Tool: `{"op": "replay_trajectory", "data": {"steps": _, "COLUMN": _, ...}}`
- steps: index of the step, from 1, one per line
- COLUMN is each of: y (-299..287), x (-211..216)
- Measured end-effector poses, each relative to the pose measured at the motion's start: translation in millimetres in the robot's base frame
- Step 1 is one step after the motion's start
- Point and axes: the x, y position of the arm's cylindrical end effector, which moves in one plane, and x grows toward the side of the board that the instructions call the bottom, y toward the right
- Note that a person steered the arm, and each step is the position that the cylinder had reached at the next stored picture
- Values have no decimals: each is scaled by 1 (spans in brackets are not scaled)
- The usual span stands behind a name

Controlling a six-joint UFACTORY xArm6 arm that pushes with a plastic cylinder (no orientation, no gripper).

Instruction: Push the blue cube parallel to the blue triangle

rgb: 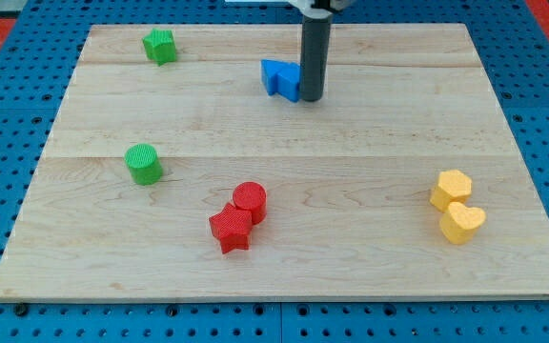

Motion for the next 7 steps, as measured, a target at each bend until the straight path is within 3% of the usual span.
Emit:
{"op": "replay_trajectory", "data": {"steps": 2, "y": -22, "x": -68}}
{"op": "replay_trajectory", "data": {"steps": 3, "y": -18, "x": -60}}
{"op": "replay_trajectory", "data": {"steps": 4, "y": -24, "x": -6}}
{"op": "replay_trajectory", "data": {"steps": 5, "y": -92, "x": -13}}
{"op": "replay_trajectory", "data": {"steps": 7, "y": -91, "x": -40}}
